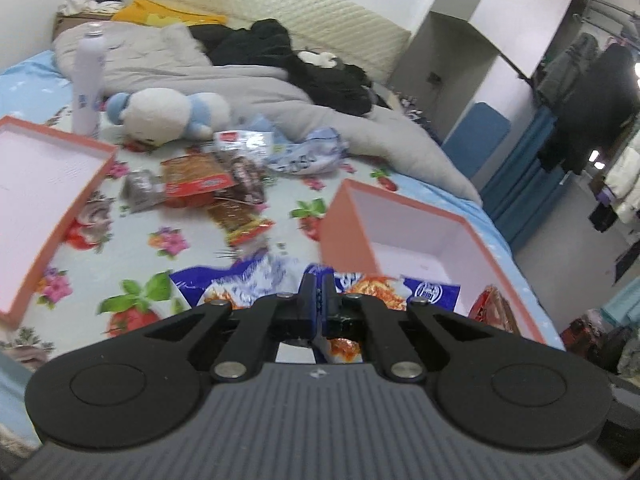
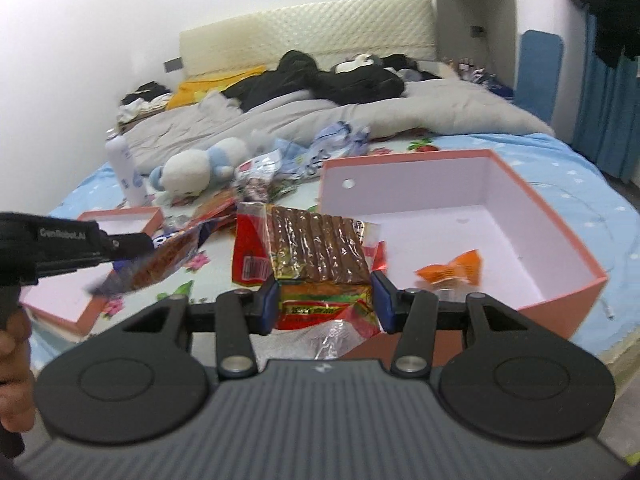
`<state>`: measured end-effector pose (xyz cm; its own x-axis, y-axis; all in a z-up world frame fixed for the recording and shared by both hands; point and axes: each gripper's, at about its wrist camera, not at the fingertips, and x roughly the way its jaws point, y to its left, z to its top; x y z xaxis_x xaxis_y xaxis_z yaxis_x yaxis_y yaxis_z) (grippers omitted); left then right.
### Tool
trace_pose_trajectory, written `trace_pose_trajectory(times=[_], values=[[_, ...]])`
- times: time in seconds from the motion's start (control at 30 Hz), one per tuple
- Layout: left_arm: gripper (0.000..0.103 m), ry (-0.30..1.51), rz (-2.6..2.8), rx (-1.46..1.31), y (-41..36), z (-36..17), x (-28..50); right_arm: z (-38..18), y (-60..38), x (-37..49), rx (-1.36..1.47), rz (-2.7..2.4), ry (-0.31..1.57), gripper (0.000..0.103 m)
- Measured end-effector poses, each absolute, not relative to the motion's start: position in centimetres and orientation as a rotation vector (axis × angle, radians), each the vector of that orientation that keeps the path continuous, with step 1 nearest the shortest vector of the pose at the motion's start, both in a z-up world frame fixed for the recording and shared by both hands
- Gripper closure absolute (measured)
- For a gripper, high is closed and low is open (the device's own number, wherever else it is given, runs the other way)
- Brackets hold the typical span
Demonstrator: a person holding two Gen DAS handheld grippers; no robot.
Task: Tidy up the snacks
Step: 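Carry the blue bag with the left tool while the right tool carries the wafer packet over the deep box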
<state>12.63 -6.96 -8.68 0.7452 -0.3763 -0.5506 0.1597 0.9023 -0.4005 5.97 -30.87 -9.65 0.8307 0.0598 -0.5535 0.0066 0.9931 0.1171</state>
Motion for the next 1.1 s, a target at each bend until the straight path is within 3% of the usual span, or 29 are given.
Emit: trace_pose_trajectory(times=[0.37, 0.67, 0.87, 1.1], values=[[0.102, 0.709, -0.358, -0.336, -11.2, -10.0, 14.8, -11.6, -34.0, 6.4, 0.164, -0.045, 0.621, 0.053], [0.102, 0.666, -0.417, -0.287, -14.4, -6.7, 17.3, -10.1, -37.4, 9.2, 0.169, -0.058, 0.592, 0.053], [0.102, 0.645, -0.491, -0.198, -19.5, -4.7, 20.0, -9.6, -40.3, 12.4, 0.147, -0.060, 0.627, 0.053], [0.102, 0.733, -0.527, -0.103, -25.8, -6.9, 23.9, -12.3, -43.3, 15.4, 0.156, -0.090, 0.727, 0.053]])
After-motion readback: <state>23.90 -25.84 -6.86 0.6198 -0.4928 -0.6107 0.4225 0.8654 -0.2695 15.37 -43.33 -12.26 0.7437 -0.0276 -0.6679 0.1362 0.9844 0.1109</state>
